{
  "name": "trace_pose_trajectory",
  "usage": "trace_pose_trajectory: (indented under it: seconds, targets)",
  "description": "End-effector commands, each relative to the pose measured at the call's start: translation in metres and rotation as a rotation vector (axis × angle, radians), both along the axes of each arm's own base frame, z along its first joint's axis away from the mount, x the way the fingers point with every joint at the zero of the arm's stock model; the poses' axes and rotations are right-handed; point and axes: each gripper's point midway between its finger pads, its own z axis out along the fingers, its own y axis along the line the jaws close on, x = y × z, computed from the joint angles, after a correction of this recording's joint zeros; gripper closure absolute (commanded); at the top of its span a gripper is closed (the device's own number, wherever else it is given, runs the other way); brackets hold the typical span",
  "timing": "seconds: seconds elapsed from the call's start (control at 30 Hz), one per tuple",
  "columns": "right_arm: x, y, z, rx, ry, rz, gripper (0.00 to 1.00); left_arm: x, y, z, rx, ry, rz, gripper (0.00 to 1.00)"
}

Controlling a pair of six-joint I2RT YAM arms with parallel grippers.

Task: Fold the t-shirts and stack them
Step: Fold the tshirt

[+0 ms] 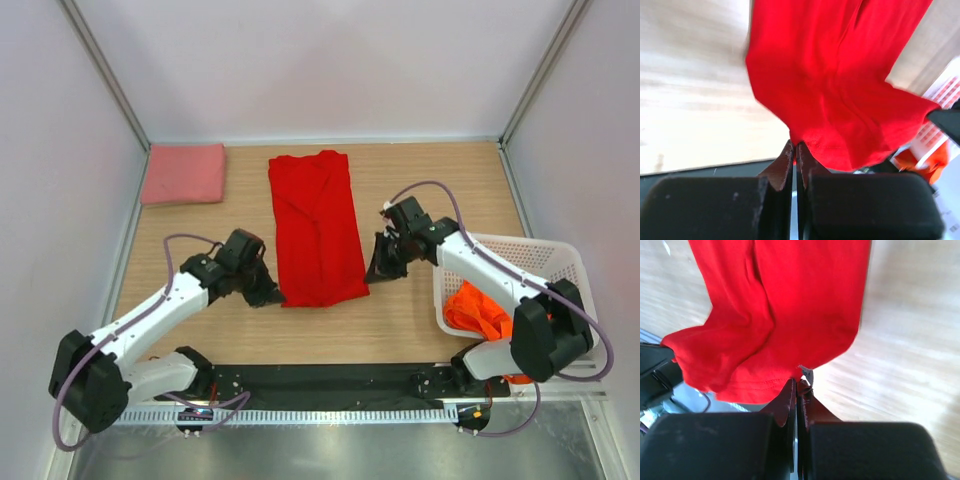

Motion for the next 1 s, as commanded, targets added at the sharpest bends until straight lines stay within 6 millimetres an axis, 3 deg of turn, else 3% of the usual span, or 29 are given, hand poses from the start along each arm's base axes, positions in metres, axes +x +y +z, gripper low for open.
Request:
trace_pose_trajectory:
  seconds: [0.0,0.07,0.13,0.2,0.23,0.3,0.37,0.4,0.43,0.5,0.53,0.67,0.97]
  targets:
    - [0.033,-0.005,0.014,-0.029,-0.027,0.003,0.98,0.029,0.02,0.007,0.051,-0.009,0.032,1.0]
    - [0.049,-0.002,0.012,-0.033,-0.02,0.004,0.98,0.046,0.02,0.006,0.052,0.017,0.021,1.0]
    - [0.073,0.003,0.024,-0.018,-0.052,-0.001,0.99,0.074,0.019,0.02,0.038,-0.016,0.028,1.0]
    - [0.099,0.007,0.028,-0.017,-0.062,-0.008,0.99,0.095,0.027,0.014,0.057,0.01,0.027,1.0]
    - [0.107,0.009,0.028,-0.016,-0.062,-0.006,0.99,0.113,0.023,0.028,0.045,-0.027,0.021,1.0]
    - [0.129,0.015,0.028,-0.005,-0.056,-0.004,0.98,0.131,0.028,0.016,0.066,0.017,0.003,1.0]
    - [0.141,0.018,0.028,-0.001,-0.042,-0.004,0.98,0.154,0.026,0.022,0.059,0.003,-0.005,1.0]
    - [0.154,0.021,0.037,0.014,-0.066,-0.008,0.98,0.162,0.027,0.009,0.062,0.043,-0.005,1.0]
    - [0.159,0.023,0.027,0.008,-0.042,-0.011,0.99,0.174,0.025,0.017,0.048,0.02,-0.012,1.0]
    - [0.175,0.026,0.034,0.024,-0.062,-0.018,0.99,0.185,0.027,0.006,0.054,0.051,-0.006,1.0]
    - [0.179,0.028,0.024,0.019,-0.037,-0.018,0.98,0.192,0.026,0.007,0.049,0.044,-0.007,1.0]
    - [0.196,0.031,0.017,0.023,-0.02,-0.023,0.99,0.217,0.027,0.01,0.032,0.031,0.012,1.0]
    - [0.218,0.025,0.01,0.056,-0.009,-0.045,0.99,0.236,0.024,-0.009,0.0,0.089,0.002,1.0]
